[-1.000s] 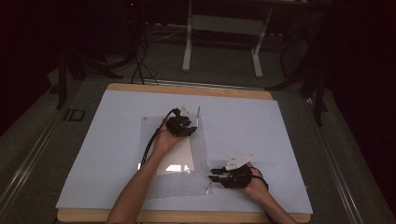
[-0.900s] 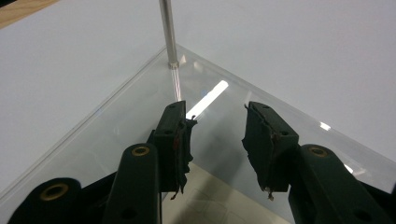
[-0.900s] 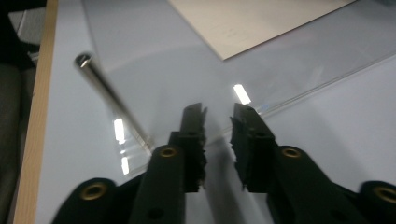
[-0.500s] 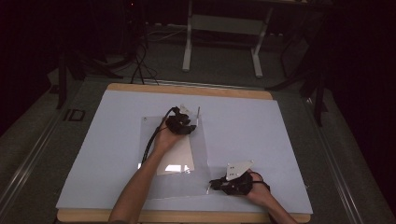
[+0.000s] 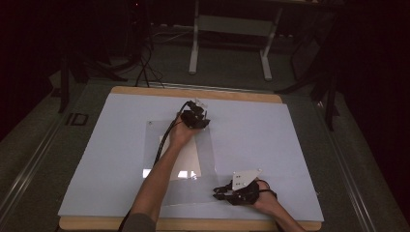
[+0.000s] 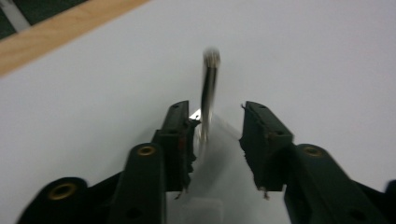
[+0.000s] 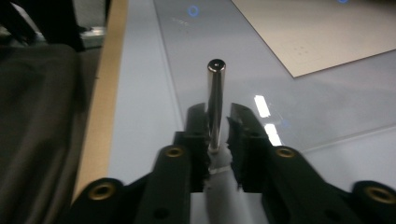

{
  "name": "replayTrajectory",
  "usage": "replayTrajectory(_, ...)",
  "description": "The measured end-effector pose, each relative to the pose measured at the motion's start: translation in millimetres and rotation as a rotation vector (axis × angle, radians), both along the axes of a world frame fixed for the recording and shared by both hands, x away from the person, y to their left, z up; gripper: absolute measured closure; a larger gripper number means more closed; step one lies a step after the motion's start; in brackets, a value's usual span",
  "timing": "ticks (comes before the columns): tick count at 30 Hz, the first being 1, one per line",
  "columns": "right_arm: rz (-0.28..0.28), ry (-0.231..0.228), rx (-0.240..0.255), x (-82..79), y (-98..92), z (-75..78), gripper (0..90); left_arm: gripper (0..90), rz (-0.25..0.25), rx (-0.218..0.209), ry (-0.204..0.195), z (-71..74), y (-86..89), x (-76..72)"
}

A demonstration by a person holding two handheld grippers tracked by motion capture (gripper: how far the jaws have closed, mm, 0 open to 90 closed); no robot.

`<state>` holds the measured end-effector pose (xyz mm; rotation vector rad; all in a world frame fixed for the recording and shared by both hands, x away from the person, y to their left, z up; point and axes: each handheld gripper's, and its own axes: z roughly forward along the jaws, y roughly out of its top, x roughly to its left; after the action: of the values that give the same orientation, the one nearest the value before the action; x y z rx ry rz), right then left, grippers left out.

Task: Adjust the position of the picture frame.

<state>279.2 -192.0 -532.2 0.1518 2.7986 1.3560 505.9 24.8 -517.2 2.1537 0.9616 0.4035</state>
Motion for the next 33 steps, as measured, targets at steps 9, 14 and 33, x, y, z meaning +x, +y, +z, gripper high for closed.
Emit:
replayTrajectory(9,-0.017,-0.015,0.001,-4.4,4.6,-2.7,84.0,74.9,0.023,-0.022,0.026,-8.0,-0.7,14.6)
replayTrajectory(14,-0.032,-0.011,0.005,-5.6,4.8,-3.4,84.1,78.6,0.017,-0.04,0.013,-12.8,-8.5,18.0)
replayTrajectory(33,-0.106,0.042,0.021,-8.9,4.5,-4.4,84.4,72.4,-0.048,-0.072,0.0,-16.0,6.0,15.2)
